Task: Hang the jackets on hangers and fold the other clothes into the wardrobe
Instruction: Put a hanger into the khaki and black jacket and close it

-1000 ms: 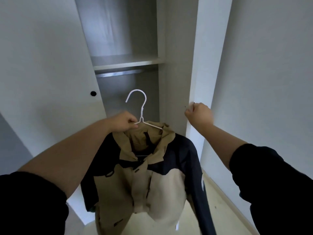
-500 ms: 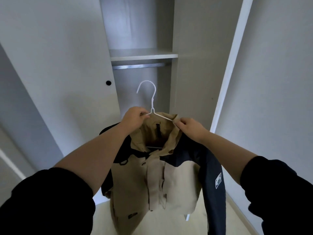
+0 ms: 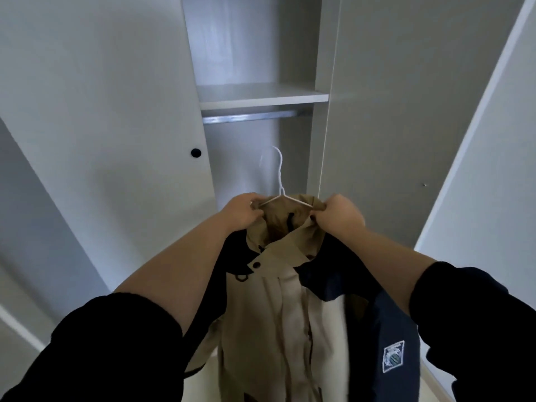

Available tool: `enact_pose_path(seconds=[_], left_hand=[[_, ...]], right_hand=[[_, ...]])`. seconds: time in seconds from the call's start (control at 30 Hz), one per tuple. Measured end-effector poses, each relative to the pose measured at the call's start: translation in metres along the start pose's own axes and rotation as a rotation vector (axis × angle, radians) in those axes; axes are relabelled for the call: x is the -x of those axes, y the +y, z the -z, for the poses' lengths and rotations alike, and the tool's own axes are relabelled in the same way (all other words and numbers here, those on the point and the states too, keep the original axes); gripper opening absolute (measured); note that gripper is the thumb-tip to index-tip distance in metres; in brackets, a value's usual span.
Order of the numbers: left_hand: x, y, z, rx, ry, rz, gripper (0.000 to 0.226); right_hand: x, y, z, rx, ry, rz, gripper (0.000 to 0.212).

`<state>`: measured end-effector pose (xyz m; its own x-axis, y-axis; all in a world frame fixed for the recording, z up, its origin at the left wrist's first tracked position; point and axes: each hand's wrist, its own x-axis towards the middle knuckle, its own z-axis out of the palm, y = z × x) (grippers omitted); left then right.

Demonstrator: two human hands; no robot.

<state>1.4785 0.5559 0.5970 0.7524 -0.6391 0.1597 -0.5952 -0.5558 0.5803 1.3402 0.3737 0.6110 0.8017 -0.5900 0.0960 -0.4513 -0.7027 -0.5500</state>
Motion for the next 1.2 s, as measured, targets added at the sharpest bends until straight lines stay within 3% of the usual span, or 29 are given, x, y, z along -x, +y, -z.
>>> enact_pose_path(seconds=[0.07,0.2,0.3,0.37,0.43,0.57,0.63,0.7,1.0,1.2], left_hand=[[-0.019,-0.023,0.008,-0.08,-0.038,0.007,0.032],[-0.06,-0.057,0.033,-0.987,-0.116,-0.061,0.04],[-0.098,-0.075,0.04,-1.278,-0.048,-0.139,0.042],[-0.126,-0.084,0.039,-1.285,-0.018,-0.123,0.04],[-0.144,-0.09,0.033,-1.322,-0.102,-0.085,0.034],[-0.151,-0.107,0.037,-1.455,-0.059,0.323,0.044],[-0.153,-0.119,0.029,-1.68,-0.315,0.159,0.034],[-0.15,-0.12,0.027,-1.654,-0.474,0.068,0.029],[-0.059,-0.055,0.024,-1.574,-0.538,-0.022,0.024],[0.039,-0.053,0.018,-1.586,-0.653,0.182,0.028]], right_hand=[[-0.023,-0.012,-0.012,0.031,0.005,-0.03,0.029],[-0.073,-0.037,-0.041,-0.012,-0.025,-0.092,0.031],[-0.107,-0.049,-0.068,-0.061,-0.073,-0.123,0.035],[-0.126,-0.053,-0.087,-0.076,-0.077,-0.15,0.038],[-0.137,-0.056,-0.101,-0.084,-0.072,-0.184,0.036],[-0.152,-0.056,-0.11,-0.122,-0.039,-0.233,0.032],[-0.158,-0.054,-0.108,-0.177,-0.035,-0.237,0.03],[-0.158,-0.055,-0.105,-0.228,-0.046,-0.232,0.028],[-0.11,-0.063,-0.093,-0.391,-0.158,-0.138,0.03],[-0.058,-0.079,-0.106,-0.452,-0.271,-0.113,0.033]])
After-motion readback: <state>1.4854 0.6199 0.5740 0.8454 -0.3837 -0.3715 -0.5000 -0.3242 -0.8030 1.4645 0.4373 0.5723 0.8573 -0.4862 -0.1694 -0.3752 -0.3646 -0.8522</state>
